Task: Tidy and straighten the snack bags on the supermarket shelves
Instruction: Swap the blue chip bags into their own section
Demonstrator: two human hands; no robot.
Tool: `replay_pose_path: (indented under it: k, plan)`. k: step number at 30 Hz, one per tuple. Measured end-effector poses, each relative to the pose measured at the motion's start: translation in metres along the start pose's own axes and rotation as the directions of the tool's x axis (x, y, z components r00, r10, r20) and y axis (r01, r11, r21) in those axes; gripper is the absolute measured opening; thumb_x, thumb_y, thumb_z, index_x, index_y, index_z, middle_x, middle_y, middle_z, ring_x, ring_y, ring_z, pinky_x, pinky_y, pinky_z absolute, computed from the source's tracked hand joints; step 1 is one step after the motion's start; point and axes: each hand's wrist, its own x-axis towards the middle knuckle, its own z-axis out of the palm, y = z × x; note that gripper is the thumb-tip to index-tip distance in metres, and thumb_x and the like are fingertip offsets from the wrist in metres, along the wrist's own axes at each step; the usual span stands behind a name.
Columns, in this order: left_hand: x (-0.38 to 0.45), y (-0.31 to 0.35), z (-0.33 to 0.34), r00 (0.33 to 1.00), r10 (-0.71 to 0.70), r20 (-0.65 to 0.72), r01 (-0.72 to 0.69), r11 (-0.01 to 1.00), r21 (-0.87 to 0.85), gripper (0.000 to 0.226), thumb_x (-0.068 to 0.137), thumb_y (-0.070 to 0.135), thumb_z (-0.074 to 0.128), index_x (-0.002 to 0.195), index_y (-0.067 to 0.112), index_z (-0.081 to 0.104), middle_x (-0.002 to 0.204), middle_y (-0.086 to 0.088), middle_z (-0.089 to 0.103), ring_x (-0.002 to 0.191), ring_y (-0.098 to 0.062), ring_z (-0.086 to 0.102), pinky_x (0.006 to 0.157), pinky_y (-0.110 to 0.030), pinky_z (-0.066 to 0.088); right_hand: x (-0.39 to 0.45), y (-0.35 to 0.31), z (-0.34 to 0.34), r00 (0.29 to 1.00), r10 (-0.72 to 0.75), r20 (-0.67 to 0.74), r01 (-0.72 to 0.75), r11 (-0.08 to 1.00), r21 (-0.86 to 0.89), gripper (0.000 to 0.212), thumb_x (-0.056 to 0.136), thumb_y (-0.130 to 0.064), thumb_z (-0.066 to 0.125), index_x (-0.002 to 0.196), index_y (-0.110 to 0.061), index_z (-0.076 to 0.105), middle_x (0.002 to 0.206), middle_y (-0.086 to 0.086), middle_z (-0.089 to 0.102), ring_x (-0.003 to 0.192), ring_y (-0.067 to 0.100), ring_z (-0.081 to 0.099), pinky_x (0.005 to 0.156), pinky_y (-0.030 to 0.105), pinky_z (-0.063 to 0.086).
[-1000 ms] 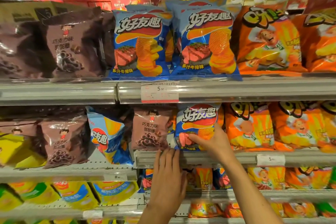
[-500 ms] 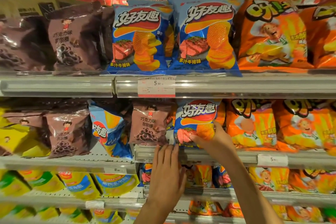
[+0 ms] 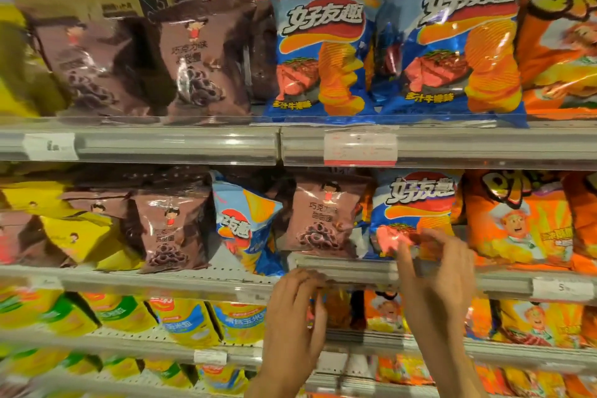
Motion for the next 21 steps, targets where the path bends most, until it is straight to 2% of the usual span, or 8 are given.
replay_pose_path:
  k: [3,5,8,13,16,18,19,21]
  plan:
    - [0.001,-0.031,-0.035,0.996,-0.048,-0.077,0.047,0.999,-0.025,0.016,0.100,0.025,0.049,0.109,0.021,0.061,0.114,0.012,0.054,0.108,-0.012,0.054,0.087,-0.031,0.045,-0.022,-0.026,0.033,0.995,0.047,0.086,-0.050,0.998,0.037,0.038,0.086,-0.022,0.077,0.116,-0.029,0.056,0.106,-0.009,0.057,0.100,0.019,0.057,0.086,0.020,0.036]
    - [0.003,-0.052,-0.056,0.989,-0.068,-0.131,0.060,0.996,-0.060,0.015,0.100,0.026,0.049,0.109,0.021,0.060,0.111,0.011,0.054,0.105,-0.014,0.054,0.086,-0.026,0.043,-0.032,-0.038,0.055,0.976,0.111,0.189,-0.116,0.993,0.012,0.045,0.087,-0.026,0.078,0.126,-0.018,0.056,0.118,0.001,0.061,0.113,0.026,0.059,0.095,0.035,0.046]
    - [0.010,-0.077,-0.082,0.970,-0.173,-0.173,0.149,0.978,-0.147,0.021,0.098,0.026,0.051,0.119,0.026,0.054,0.114,0.013,0.052,0.106,-0.012,0.054,0.087,-0.013,0.038,-0.035,-0.049,0.080,0.947,0.142,0.288,-0.132,0.990,-0.054,0.078,0.084,-0.037,0.080,0.147,-0.008,0.044,0.138,0.012,0.054,0.131,0.031,0.049,0.108,0.052,0.044]
    - [0.027,-0.116,-0.097,0.944,-0.325,-0.064,0.300,0.921,-0.250,0.045,0.094,0.034,0.064,0.133,0.026,0.042,0.128,0.009,0.046,0.122,-0.008,0.048,0.096,-0.010,0.037,-0.014,-0.052,0.102,0.917,0.195,0.347,-0.182,0.981,-0.070,0.098,0.071,-0.038,0.090,0.149,-0.008,0.038,0.136,0.015,0.057,0.128,0.033,0.054,0.105,0.053,0.047]
    - [0.040,-0.133,-0.098,0.901,-0.423,0.091,0.428,0.840,-0.334,0.073,0.084,0.048,0.072,0.143,0.023,0.036,0.139,0.007,0.045,0.129,0.001,0.043,0.101,-0.009,0.031,-0.005,-0.050,0.104,0.903,0.229,0.364,-0.213,0.973,-0.085,0.092,0.066,-0.044,0.091,0.140,-0.018,0.043,0.126,0.002,0.063,0.114,0.019,0.064,0.095,0.045,0.055]
    - [0.050,-0.142,-0.099,0.874,-0.442,0.200,0.485,0.776,-0.404,0.090,0.076,0.052,0.078,0.148,0.027,0.031,0.143,0.015,0.045,0.132,0.005,0.041,0.104,-0.014,0.034,-0.003,-0.049,0.106,0.892,0.227,0.391,-0.219,0.973,-0.065,0.084,0.062,-0.048,0.091,0.129,-0.027,0.045,0.112,-0.013,0.065,0.096,-0.006,0.065,0.082,0.021,0.056]
    - [0.057,-0.146,-0.099,0.871,-0.433,0.232,0.491,0.763,-0.421,0.090,0.072,0.051,0.081,0.146,0.032,0.032,0.140,0.019,0.047,0.129,0.010,0.043,0.101,-0.011,0.036,-0.001,-0.048,0.106,0.885,0.226,0.407,-0.225,0.973,-0.051,0.083,0.062,-0.048,0.091,0.127,-0.028,0.044,0.109,-0.017,0.064,0.092,-0.010,0.063,0.078,0.012,0.052]
    - [0.069,-0.153,-0.099,0.864,-0.415,0.286,0.503,0.738,-0.450,0.085,0.066,0.045,0.084,0.136,0.041,0.036,0.129,0.026,0.055,0.119,0.014,0.051,0.089,-0.004,0.042,0.004,-0.045,0.108,0.864,0.253,0.436,-0.259,0.965,-0.047,0.086,0.062,-0.047,0.092,0.129,-0.023,0.044,0.108,-0.015,0.064,0.093,-0.002,0.064,0.080,0.016,0.051]
